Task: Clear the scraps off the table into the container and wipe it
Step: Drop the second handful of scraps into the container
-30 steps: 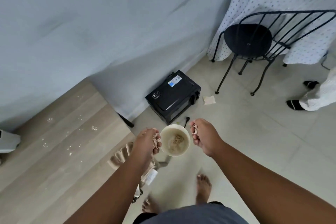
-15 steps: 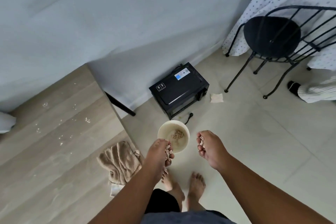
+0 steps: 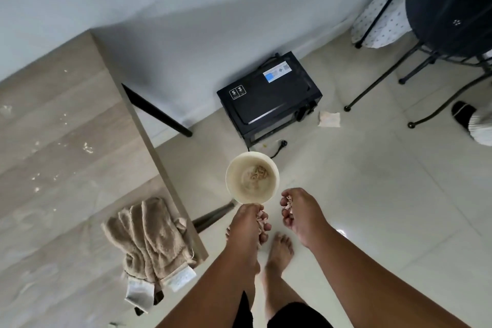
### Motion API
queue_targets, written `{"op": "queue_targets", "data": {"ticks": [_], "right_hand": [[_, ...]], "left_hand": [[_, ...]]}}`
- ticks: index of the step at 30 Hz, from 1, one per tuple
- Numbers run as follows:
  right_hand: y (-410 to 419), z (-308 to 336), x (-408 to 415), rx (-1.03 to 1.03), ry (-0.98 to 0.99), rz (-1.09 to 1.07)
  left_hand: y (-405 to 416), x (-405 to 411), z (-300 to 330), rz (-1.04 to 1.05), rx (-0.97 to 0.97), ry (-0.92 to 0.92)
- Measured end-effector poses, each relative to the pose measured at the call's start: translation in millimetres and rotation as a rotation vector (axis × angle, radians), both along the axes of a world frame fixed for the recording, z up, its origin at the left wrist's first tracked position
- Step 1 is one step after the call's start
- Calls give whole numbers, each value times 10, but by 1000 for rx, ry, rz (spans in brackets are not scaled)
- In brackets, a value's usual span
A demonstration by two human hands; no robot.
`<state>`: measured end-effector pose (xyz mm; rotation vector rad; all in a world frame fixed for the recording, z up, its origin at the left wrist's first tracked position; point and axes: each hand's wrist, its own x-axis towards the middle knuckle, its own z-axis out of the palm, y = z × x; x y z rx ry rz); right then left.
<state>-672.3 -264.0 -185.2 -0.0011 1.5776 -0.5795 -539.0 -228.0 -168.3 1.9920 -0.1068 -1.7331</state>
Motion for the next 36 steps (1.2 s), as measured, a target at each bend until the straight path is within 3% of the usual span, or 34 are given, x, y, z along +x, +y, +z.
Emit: {"op": "queue_targets", "data": {"ticks": [5,21,30,36], "right_hand": [[0,-379,59,-22,23,30],[-204,-1561,139,-46,-21,-14],[-227,-2078,297,-28,2,-9],[-261,-2138,340,-93,-18,-21]], "left_hand": [[-59,-77,-545,-19,16,-20],[-329,-30,-1774,408,57,76],[-389,165,-2151,579,-28,145],[-331,217,-2251,568,-57,71]]}}
